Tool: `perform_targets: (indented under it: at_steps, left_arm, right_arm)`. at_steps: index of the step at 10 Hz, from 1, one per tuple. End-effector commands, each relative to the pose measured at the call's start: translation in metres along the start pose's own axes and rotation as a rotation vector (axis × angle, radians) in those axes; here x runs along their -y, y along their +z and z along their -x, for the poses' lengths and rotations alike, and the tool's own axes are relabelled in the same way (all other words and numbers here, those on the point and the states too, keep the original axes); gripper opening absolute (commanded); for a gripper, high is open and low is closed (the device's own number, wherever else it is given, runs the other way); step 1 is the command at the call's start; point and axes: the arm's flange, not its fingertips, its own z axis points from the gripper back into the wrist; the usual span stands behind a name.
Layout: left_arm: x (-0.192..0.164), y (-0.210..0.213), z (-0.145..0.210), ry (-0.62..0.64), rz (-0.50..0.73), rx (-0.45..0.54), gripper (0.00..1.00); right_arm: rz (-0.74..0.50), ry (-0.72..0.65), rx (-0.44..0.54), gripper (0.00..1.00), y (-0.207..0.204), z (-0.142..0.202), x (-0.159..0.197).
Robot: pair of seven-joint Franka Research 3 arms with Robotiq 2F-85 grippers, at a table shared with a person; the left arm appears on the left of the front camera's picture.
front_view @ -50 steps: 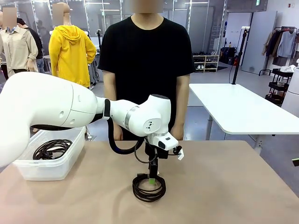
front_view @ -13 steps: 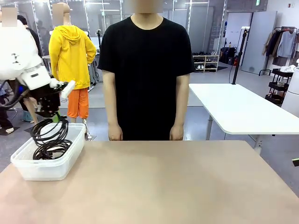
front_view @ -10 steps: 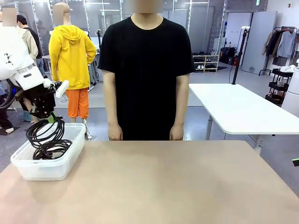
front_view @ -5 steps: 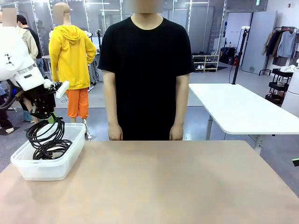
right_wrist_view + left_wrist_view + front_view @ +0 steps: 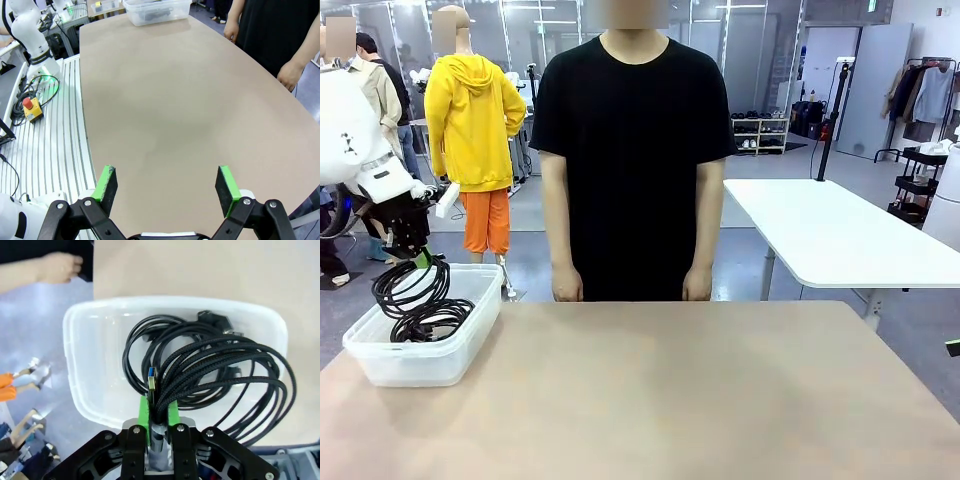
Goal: Organize and store the cables.
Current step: Place the USB Extension Cable into the Organizing box.
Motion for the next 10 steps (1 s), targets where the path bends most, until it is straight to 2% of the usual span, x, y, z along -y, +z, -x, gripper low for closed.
perform_targets:
  at_steps: [1, 2, 3, 6, 7, 8, 9, 10]
  left_arm:
    - [-0.027, -0.021, 0.008, 0.056, -0.01, -0.01, 0.17]
    - [-0.041, -0.036, 0.018, 0.053, 0.048, 0.047, 0.17]
    - [-0.056, -0.055, 0.029, 0.077, 0.051, 0.015, 0.17]
    - [-0.064, -0.094, 0.038, 0.115, 0.103, 0.006, 0.19]
    - [-0.066, -0.099, 0.04, 0.122, 0.108, 0.027, 0.49]
    - [-0.065, -0.099, 0.039, 0.113, 0.108, 0.022, 0.56]
    - [-0.063, -0.099, 0.038, 0.113, 0.114, 0.023, 0.86]
    - [-0.063, -0.098, 0.035, 0.106, 0.118, 0.025, 0.92]
  right_arm:
    - [0.004, -0.002, 0.016, 1.0, 0.0, -0.003, -0.001]
    - [0.004, -0.002, 0.016, 1.0, 0.0, -0.003, -0.001]
    - [0.004, -0.002, 0.016, 1.0, 0.0, -0.003, -0.001]
    - [0.004, -0.002, 0.016, 1.0, 0.0, -0.003, -0.001]
    - [0.004, -0.002, 0.016, 1.0, 0.0, -0.003, -0.001]
    - [0.004, -0.002, 0.016, 1.0, 0.0, -0.003, -0.001]
    - [0.004, -0.002, 0.016, 1.0, 0.0, -0.003, -0.001]
    - [0.004, -0.002, 0.016, 1.0, 0.0, -0.003, -0.001]
